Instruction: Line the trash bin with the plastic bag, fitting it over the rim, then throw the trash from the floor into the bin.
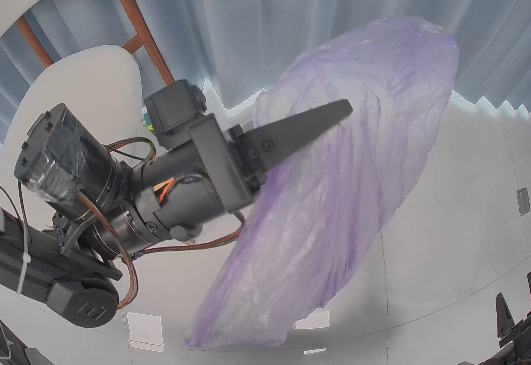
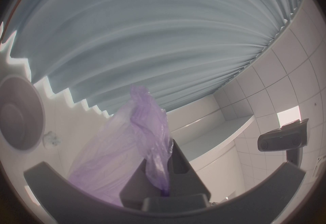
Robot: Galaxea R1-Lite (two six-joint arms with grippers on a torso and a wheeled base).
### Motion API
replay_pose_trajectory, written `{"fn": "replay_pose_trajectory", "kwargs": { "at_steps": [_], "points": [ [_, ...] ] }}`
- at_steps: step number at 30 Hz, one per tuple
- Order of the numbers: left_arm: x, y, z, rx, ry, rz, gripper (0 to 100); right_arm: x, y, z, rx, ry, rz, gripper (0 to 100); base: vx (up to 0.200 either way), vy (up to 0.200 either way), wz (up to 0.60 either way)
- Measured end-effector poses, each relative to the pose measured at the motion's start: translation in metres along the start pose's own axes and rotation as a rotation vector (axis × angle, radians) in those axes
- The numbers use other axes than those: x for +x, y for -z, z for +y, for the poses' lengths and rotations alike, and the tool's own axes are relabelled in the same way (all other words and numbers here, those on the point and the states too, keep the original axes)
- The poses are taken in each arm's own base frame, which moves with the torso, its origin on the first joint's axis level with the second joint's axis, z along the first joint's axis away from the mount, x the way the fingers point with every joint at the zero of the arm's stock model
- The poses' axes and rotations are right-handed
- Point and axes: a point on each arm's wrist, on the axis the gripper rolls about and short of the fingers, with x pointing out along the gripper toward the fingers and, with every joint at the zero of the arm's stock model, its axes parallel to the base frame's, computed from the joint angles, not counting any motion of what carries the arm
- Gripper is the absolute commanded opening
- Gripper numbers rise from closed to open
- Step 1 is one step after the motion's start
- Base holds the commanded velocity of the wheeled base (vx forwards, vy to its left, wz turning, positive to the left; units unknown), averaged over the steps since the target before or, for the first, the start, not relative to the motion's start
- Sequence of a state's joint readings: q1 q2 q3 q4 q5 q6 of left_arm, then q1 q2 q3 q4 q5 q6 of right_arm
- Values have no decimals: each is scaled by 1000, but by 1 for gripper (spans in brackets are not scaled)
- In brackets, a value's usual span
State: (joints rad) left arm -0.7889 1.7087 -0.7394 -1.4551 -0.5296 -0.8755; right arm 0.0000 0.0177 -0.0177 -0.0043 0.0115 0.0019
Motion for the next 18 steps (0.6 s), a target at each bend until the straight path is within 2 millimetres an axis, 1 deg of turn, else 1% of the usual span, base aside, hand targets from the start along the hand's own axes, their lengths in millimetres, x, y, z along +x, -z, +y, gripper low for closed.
{"fn": "replay_pose_trajectory", "kwargs": {
  "at_steps": [3, 8, 14, 18],
  "points": [
    [-3, -4, 8, 28, 12, -17, 0, 0, 0, 0, 0, 0, 0, 100, 0, 0, 0],
    [-9, -9, 20, 40, -16, -25, 0, 0, 0, 0, 0, 0, 0, 100, 0, 0, 0],
    [-13, -16, 19, 51, -16, -33, 0, 0, 0, 0, 0, 0, 0, 100, 0, 0, 0],
    [-19, -24, 17, 72, -9, -34, 0, 0, 0, 0, 0, 0, 0, 100, 0, 0, 0]
  ]
}}
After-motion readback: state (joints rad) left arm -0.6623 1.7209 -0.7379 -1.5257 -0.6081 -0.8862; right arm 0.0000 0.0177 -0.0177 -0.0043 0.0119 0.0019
